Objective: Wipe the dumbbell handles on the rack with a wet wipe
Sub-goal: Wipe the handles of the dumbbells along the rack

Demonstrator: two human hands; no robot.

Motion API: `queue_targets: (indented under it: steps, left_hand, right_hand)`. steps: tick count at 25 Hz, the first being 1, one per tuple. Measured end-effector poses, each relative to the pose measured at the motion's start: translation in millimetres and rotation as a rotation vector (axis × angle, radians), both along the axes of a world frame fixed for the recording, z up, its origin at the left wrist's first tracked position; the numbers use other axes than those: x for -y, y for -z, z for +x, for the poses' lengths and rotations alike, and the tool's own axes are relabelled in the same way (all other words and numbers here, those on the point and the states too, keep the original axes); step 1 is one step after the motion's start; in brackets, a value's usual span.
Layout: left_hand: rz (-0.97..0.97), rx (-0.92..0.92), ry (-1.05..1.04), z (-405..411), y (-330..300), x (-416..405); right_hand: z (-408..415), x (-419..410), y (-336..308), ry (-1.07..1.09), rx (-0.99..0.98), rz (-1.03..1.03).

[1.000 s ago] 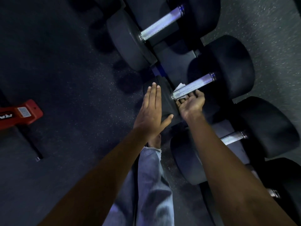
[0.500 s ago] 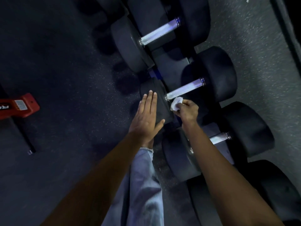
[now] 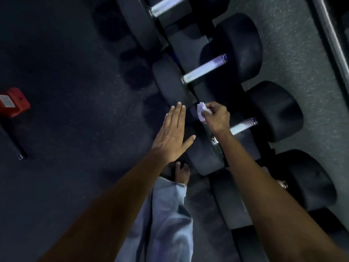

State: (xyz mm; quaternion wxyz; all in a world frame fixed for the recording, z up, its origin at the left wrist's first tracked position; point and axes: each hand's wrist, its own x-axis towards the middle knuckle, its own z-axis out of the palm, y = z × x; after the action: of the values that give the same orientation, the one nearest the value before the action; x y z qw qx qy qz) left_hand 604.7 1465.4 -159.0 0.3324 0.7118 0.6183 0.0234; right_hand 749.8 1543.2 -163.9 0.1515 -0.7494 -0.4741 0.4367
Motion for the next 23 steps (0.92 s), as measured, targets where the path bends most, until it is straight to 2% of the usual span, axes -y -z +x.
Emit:
queue_targets:
  steps: [4, 8, 10, 16, 20, 23]
  left_hand:
    - [-0.045, 0.035, 0.023, 28.8, 1.2, 31.0]
    - [-0.059, 0.076, 0.003, 66.2, 3.5, 46.5]
    - [-0.049, 0.076, -0.012, 79.7, 5.6, 49.2]
    - [-0.018, -0.053, -0.031, 98.1, 17.6, 64.0]
    - [0.001, -0.065, -0.027, 97.7, 17.5, 65.1]
    - [-0.017, -0.078, -0.025, 98.3, 17.1, 64.7]
  right_hand:
    - [31.9, 32.9, -8.5, -0.203, 0.168, 0.158]
    - [77.2, 55.1, -7.5, -0.501, 0.488, 0.279]
    - [91.9, 63.8, -4.5, -0.635, 0.572, 0.337]
    - [97.6, 88.0, 18.5, -0.903, 0.564, 0.277]
    - [104.8, 89.9, 15.9, -1.008, 0.628, 0.292]
    - [121.9, 76.7, 13.6, -0.898, 0.646, 0.217]
